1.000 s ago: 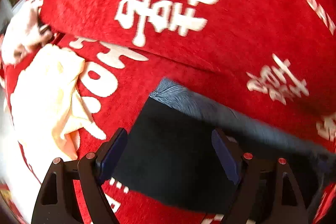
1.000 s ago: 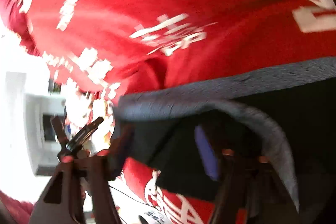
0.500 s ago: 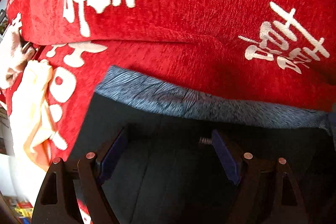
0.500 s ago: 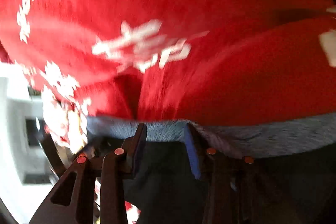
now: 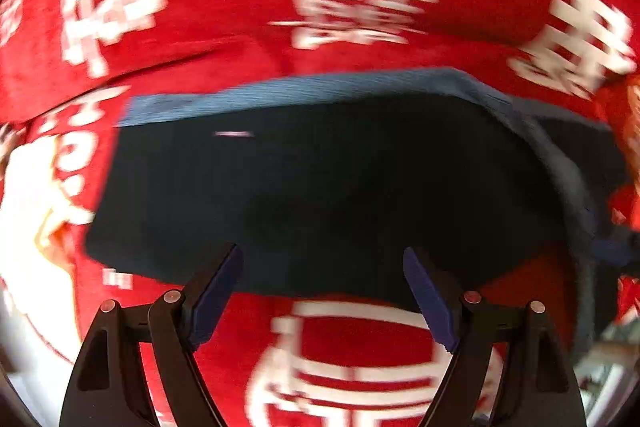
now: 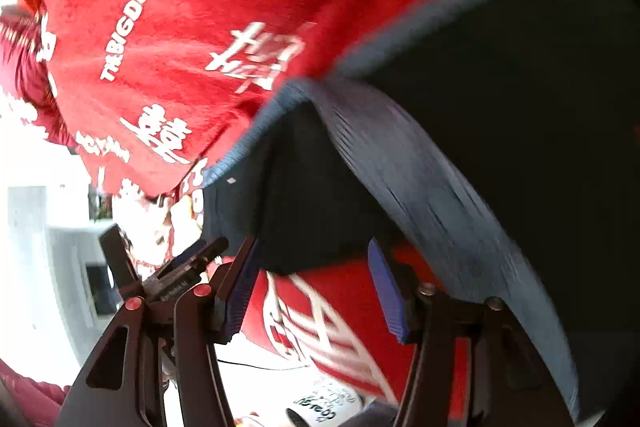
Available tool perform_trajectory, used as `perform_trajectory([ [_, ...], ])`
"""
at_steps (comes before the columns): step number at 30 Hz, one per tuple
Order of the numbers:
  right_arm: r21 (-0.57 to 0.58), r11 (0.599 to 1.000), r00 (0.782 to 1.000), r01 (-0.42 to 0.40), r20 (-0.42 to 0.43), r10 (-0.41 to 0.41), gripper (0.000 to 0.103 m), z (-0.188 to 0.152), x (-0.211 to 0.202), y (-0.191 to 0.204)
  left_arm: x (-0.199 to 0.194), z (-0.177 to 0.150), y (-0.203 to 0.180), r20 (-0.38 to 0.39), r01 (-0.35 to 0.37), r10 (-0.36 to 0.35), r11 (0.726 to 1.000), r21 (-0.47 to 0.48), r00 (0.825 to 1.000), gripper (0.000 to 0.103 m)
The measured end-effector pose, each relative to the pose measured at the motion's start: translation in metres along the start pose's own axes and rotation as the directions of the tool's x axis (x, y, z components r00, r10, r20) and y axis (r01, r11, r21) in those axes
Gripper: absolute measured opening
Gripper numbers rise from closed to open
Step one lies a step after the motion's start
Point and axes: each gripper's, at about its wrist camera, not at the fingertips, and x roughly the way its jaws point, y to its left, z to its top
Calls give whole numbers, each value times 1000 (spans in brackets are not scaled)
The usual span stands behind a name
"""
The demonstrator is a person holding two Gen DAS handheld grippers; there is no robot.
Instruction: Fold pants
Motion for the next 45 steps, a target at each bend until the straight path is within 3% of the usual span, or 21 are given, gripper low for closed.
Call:
perform_trajectory([
  [4,140,990,996,-13,85,1,60,-61,-30,-47,-5,-13,-56,-19,124,-123,989,75,992,83],
  [7,224,974,986,39,149,-74,60,-105,-58,-79,-6,-23,-89,-53,191,-186,973,128,981,83],
  [9,274,959,973,77,190,-132,60,-131,-76,-99,-4,-28,-110,-101,270,-258,955,123,961,83],
  [11,321,942,963,98,208,-171,61,-147,-88,-119,0,-31,-128,-122,323,-309,939,121,943,83],
  [15,370,920,948,131,224,-226,61,-164,-104,-161,22,-27,-167,-156,366,-347,923,119,925,83],
  [17,371,919,948,135,221,-228,61,-164,-106,-175,37,-26,-186,-184,392,-369,914,107,911,83],
  [21,396,912,959,106,201,-199,61,-164,-106,-205,49,-28,-211,-211,371,-344,923,104,915,83],
  [26,361,927,972,-100,235,13,61,-163,-109,-224,52,-29,-228,-207,356,-328,928,112,922,83],
  [30,384,907,976,-173,192,105,60,-153,-97,-235,53,-29,-238,-223,367,-337,924,106,915,83],
  [31,400,896,974,-192,188,125,36,-154,-98,-239,52,-29,-242,-228,369,-339,923,109,913,76],
  [32,412,884,970,-223,186,158,15,-153,-100,-242,52,-30,-245,-232,367,-334,923,115,913,54],
  [34,411,882,967,-232,193,164,15,-149,-109,-239,52,-27,-251,-265,383,-343,916,116,901,27],
  [37,350,899,956,-263,220,194,14,-133,-133,-216,38,-15,-257,-254,414,-379,905,99,890,27],
  [41,273,908,930,-318,274,243,14,-95,-172,-196,9,15,-267,-182,427,-402,896,126,897,27],
  [43,238,913,920,-331,296,257,14,-63,-191,-188,0,34,-270,-135,419,-402,898,132,906,27],
  [45,204,923,915,-327,312,255,14,-28,-204,-180,-8,59,-275,-57,368,-363,917,155,930,28],
])
